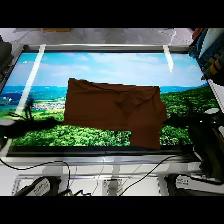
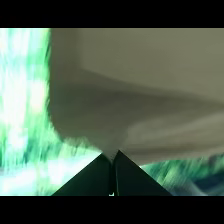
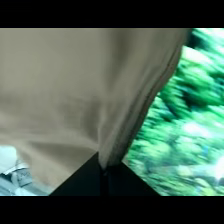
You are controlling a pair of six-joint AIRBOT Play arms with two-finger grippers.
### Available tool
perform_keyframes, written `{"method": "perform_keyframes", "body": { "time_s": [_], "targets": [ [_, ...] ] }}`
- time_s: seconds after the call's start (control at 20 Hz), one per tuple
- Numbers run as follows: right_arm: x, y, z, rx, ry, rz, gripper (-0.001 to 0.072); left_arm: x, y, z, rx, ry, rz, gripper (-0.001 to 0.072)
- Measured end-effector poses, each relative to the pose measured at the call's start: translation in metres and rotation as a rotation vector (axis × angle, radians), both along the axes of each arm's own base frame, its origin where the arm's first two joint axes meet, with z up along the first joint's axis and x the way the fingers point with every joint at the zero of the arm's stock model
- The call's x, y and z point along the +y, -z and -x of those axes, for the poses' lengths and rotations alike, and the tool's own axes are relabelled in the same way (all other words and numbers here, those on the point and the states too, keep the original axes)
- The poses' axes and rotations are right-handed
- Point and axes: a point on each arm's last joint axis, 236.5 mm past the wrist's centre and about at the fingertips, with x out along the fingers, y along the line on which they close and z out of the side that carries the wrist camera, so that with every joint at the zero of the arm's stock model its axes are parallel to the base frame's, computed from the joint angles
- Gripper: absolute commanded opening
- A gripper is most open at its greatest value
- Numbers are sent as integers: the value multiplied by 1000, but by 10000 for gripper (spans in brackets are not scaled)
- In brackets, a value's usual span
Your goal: Fold the clothes and pants, and hang the long-sleeved shirts on hangers.
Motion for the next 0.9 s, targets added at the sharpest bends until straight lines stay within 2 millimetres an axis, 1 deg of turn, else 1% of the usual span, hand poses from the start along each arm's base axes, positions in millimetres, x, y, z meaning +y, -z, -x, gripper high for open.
{"method": "perform_keyframes", "body": {
  "time_s": [0.05, 0.1, 0.2, 0.25, 0.3, 0.35, 0.4, 0.45, 0.55, 0.65, 0.75, 0.8, 0.9],
  "targets": [
    [2, -26, -9, -79, -1, 1, 13, 2, -29, -11, -73, 10, -22, 13],
    [4, -51, -14, -147, -8, 9, 13, 5, -61, -22, -156, 11, -44, 13],
    [11, -115, -26, -328, -10, 22, 13, 6, -135, -34, -342, 13, -96, 13],
    [15, -149, -27, -419, -17, 43, 13, 4, -170, -34, -427, 12, -121, 14],
    [20, -184, -27, -514, -19, 58, 13, 1, -206, -31, -517, 11, -150, 13],
    [25, -221, -23, -612, -24, 84, 13, -1, -238, -26, -601, 1, -177, 14],
    [31, -253, -17, -697, -33, 112, 13, -5, -270, -17, -690, -15, -206, 13],
    [38, -289, -9, -796, -36, 142, 13, -8, -298, -7, -771, -35, -233, 14],
    [49, -350, 12, -964, -23, 207, 13, -12, -353, 19, -940, -96, -292, 13],
    [60, -404, 37, -1111, 9, 258, 13, -13, -404, 50, -1109, -182, -346, 14],
    [71, -447, 62, -1237, 43, 299, 13, -10, -451, 86, -1276, -289, -388, 13],
    [75, -464, 74, -1291, 57, 315, 13, -7, -473, 106, -1356, -346, -405, 14],
    [85, -494, 97, -1384, 78, 336, 13, -3, -504, 139, -1479, -442, -423, 14]
  ]
}}
